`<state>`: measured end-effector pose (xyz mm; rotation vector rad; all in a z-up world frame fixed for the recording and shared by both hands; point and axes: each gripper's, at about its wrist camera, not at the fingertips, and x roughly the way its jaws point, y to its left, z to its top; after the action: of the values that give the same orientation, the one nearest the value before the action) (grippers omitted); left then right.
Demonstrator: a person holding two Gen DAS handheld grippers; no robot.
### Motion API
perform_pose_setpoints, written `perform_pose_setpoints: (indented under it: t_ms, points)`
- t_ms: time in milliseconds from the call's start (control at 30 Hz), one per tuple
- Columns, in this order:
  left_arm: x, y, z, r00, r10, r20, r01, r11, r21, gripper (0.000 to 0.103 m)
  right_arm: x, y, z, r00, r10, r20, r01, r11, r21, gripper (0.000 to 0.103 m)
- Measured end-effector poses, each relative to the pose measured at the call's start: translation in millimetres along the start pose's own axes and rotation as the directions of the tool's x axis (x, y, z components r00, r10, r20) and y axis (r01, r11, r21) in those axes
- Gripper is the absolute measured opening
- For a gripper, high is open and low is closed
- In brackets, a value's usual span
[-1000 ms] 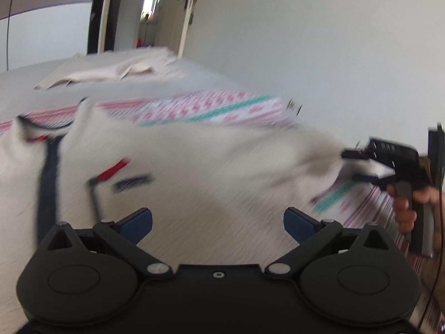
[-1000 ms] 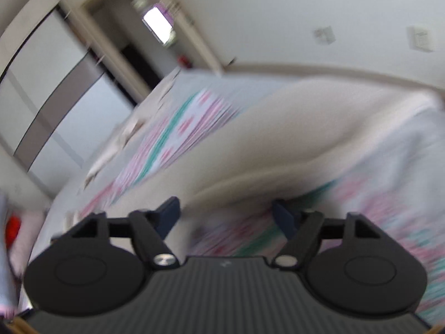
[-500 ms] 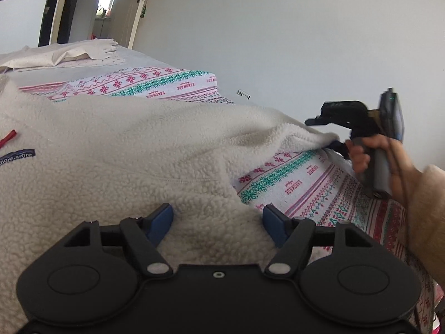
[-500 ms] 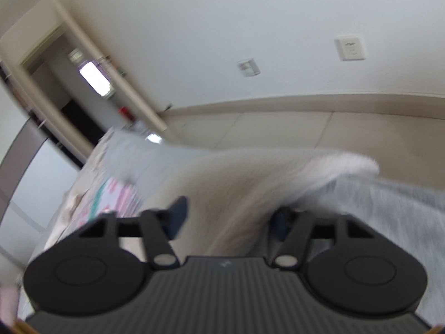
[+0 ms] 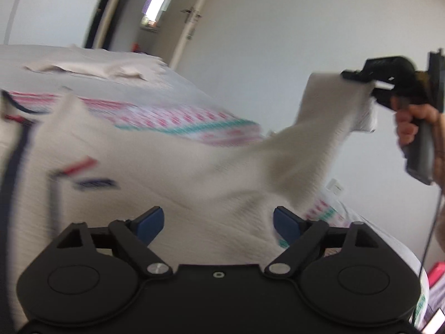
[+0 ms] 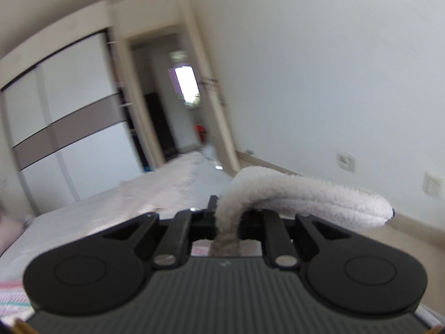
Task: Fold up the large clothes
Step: 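Lay the sleeve onto the jacket and open the right gripper while the left gripper smooths the collar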
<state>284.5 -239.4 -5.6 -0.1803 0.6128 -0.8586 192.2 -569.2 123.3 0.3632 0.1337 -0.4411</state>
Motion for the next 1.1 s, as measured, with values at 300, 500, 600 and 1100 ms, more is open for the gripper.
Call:
perform_pose_setpoints:
  t_ms: [300, 500, 600, 1100]
  points:
    - [-98.6, 90.6, 29.2, 0.98, 0.186, 0.075, -0.184, 0.982, -0.034, 0.102, -2.4, 184.6, -51.7, 0.956, 0.245, -0.158, -0.283, 0.914, -0.291, 0.011]
    - [-143.3, 140.5, 26.6, 0.949, 0.304, 0.082, -0.297, 0.951, -0.088, 0.102, 7.8, 271.1, -169.2, 0.863, 0.311, -0.397, -0.437, 0.855, -0.28, 0.012]
    - [-152.8, 153.8, 23.1, 0.938, 0.342, 0.061, -0.335, 0.937, -0.098, 0.102, 15.8, 290.8, -235.6, 0.807, 0.262, -0.53, -0.443, 0.862, -0.247, 0.018]
    - [-79.7, 90.0, 26.0, 0.956, 0.292, 0.008, -0.291, 0.95, 0.116, 0.103, -54.2, 205.2, -174.3, 0.825, 0.309, -0.474, -0.407, 0.906, -0.116, 0.079]
